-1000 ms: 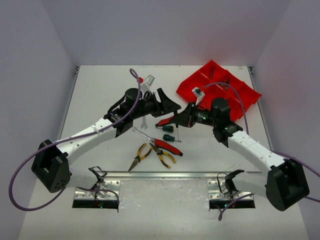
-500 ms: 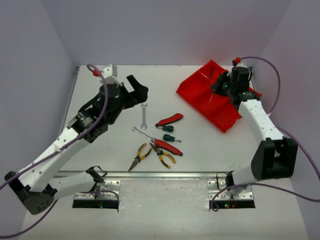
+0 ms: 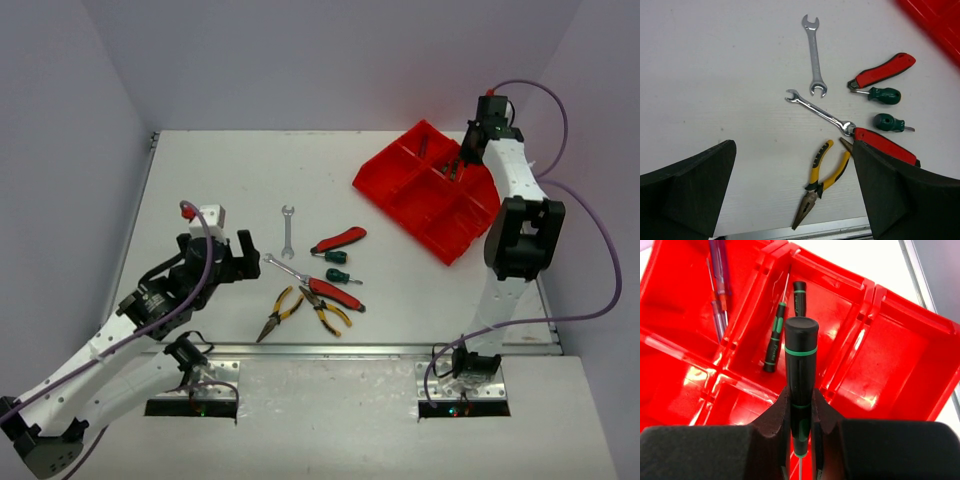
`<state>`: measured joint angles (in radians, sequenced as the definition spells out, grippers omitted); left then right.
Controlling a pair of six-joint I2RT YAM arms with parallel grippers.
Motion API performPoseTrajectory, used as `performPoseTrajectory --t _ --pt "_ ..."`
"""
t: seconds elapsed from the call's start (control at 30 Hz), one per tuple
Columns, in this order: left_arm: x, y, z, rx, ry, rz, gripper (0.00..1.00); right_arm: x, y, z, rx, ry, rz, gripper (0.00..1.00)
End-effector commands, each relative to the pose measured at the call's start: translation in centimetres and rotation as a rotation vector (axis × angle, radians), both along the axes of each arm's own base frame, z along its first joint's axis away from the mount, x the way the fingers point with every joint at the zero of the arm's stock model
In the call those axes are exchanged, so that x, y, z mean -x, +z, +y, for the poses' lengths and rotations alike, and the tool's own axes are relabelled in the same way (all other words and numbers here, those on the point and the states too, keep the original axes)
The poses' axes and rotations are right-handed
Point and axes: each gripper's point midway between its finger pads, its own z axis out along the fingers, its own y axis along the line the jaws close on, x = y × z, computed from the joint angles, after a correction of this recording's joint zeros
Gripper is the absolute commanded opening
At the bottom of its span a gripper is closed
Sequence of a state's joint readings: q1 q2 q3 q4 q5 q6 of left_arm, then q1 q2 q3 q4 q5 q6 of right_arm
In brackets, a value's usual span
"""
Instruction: Sort the tools into containers
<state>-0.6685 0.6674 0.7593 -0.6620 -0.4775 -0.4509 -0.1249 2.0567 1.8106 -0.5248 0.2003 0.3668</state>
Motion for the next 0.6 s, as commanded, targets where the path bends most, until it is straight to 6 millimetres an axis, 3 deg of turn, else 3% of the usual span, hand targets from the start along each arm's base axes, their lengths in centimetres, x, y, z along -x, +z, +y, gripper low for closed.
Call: performPoseTrajectory --t 0.0,0.27,0.57 --pt "-0.6 3.9 1.0 0.067 0.058 -0.151 1.0 -0.4 4.0 -0.7 0.053 0.007 -0.061 0.0" --pt "-1.0 1.6 0.3 0.019 0.043 -0.076 1.0 -0.6 3.8 -0.6 0.042 0.026 -0.06 0.0" --pt "-1.2 1.2 0.1 0.008 0.035 -0.064 1.0 -0.5 3.6 -0.5 0.029 0.037 -0.056 0.0"
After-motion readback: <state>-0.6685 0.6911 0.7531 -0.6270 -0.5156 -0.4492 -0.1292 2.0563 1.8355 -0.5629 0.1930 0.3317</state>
